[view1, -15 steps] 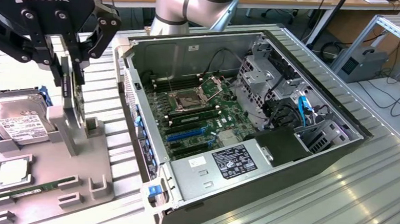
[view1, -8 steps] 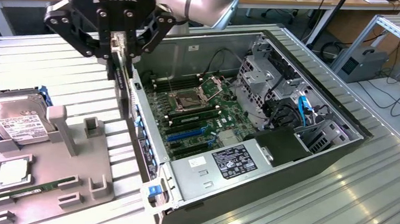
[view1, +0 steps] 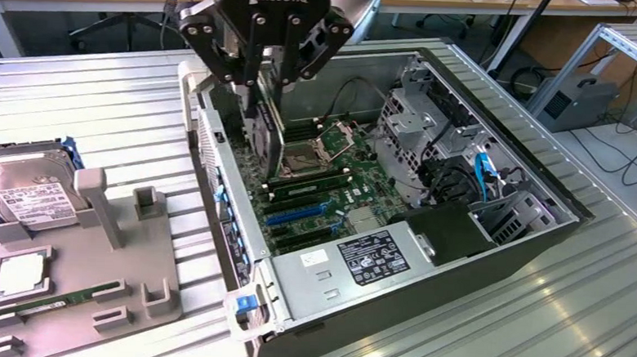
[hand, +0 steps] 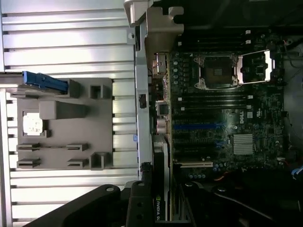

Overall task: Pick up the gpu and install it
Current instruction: 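Pick up the gpu and move the gpu toward the slot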

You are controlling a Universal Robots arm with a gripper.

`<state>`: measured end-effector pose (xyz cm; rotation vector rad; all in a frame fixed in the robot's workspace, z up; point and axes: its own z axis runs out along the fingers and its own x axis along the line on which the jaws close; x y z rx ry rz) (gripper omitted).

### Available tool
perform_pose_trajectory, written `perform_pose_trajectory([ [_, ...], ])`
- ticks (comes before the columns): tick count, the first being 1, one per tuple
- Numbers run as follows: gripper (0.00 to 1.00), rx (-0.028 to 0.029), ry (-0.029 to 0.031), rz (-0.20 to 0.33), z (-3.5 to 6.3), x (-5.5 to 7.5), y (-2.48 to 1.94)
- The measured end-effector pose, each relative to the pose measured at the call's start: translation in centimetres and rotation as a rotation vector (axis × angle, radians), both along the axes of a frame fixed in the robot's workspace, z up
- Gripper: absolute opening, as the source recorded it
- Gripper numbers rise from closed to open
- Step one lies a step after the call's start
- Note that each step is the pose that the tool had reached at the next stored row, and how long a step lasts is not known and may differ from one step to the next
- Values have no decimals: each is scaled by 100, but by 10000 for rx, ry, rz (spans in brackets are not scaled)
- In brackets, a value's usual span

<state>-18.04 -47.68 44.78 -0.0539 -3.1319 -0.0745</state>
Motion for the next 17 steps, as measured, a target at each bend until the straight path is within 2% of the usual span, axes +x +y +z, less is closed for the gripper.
perform_pose_trajectory([
  [7,27,0,0,0,0,572,0],
  [10,27,1,-1,0,0,913,0],
  [12,27,0,0,-1,0,1186,0],
  [17,27,0,0,1,0,1437,0],
])
